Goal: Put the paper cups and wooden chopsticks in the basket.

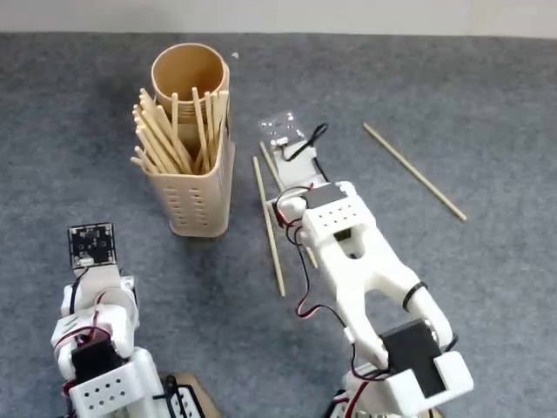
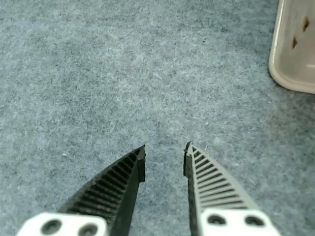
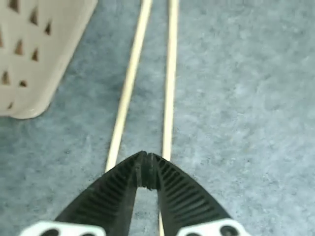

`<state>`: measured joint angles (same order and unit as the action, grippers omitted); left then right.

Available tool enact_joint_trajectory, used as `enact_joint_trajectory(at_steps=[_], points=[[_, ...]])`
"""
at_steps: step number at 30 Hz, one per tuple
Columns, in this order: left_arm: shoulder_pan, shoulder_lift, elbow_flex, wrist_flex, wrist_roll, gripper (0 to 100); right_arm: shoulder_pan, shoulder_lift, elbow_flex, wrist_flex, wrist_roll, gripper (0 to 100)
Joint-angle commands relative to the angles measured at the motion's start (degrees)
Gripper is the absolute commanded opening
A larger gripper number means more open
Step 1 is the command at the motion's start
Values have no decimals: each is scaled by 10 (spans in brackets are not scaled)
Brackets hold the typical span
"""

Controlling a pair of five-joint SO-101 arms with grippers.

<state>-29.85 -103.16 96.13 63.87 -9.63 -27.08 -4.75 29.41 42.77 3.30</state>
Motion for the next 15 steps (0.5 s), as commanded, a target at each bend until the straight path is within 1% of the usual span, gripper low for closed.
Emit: enact_joint_trajectory(at_steps=[1, 4, 7, 10, 12, 15], points=[[5, 0, 10, 4, -9, 161, 9, -20, -21, 1, 9, 5], [5, 0, 10, 4, -9, 161, 3, 0, -20, 3, 6, 22], [5, 0, 10, 4, -9, 161, -38, -6, 9, 7, 4, 124], [5, 0, 10, 4, -9, 161, -74, -27, 46, -27, 8, 207], [5, 0, 10, 4, -9, 161, -80, -32, 70, -50, 11, 211], [5, 0, 10, 4, -9, 161, -82, -22, 106, -86, 37, 211]])
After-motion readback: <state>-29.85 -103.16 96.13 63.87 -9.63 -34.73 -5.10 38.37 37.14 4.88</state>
